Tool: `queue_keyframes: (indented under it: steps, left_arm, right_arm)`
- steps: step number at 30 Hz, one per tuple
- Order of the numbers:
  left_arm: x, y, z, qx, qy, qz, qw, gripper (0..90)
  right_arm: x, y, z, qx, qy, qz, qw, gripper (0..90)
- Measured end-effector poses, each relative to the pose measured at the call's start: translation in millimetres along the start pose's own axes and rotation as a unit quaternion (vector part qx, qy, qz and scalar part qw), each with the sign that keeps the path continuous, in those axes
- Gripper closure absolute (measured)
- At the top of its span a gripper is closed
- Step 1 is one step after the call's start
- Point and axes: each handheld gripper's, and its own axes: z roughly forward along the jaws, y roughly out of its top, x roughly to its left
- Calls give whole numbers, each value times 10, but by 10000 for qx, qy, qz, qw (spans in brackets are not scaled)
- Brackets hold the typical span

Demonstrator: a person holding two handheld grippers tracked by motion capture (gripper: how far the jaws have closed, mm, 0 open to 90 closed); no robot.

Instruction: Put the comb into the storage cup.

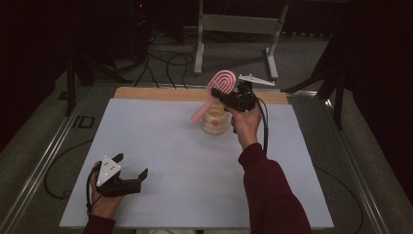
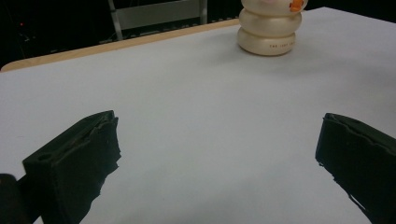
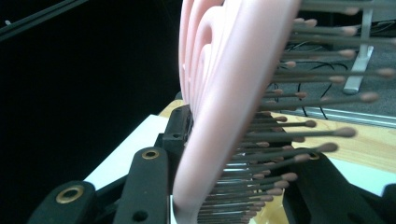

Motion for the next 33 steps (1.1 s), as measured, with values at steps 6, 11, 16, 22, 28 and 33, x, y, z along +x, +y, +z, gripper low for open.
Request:
queue_keyframes:
  steps: [6, 11, 16, 22, 28, 33]
  left_arm:
    - [3, 1, -2, 1, 5, -7, 10000, 1]
    - [2, 1, -1, -1, 4, -5, 10000, 1]
    - [2, 1, -1, 8, 2, -4, 10000, 1]
    - [2, 2, -3, -2, 4, -14, 10000, 1]
    - [8, 0, -5, 5, 8, -29, 10000, 1]
    - [11, 1, -8, -2, 8, -34, 10000, 1]
  right_arm:
    - [-9, 32, 21, -58, -52, 5, 10000, 640]
    - [-15, 55, 34, -93, -130, 20, 9999, 640]
    - [-46, 63, 44, -152, -219, 84, 9996, 640]
    - [-81, 70, 49, -202, -272, 193, 9992, 641]
    - [-82, 101, 45, -234, -322, 182, 9990, 641]
    - [-89, 134, 38, -273, -375, 176, 9988, 641]
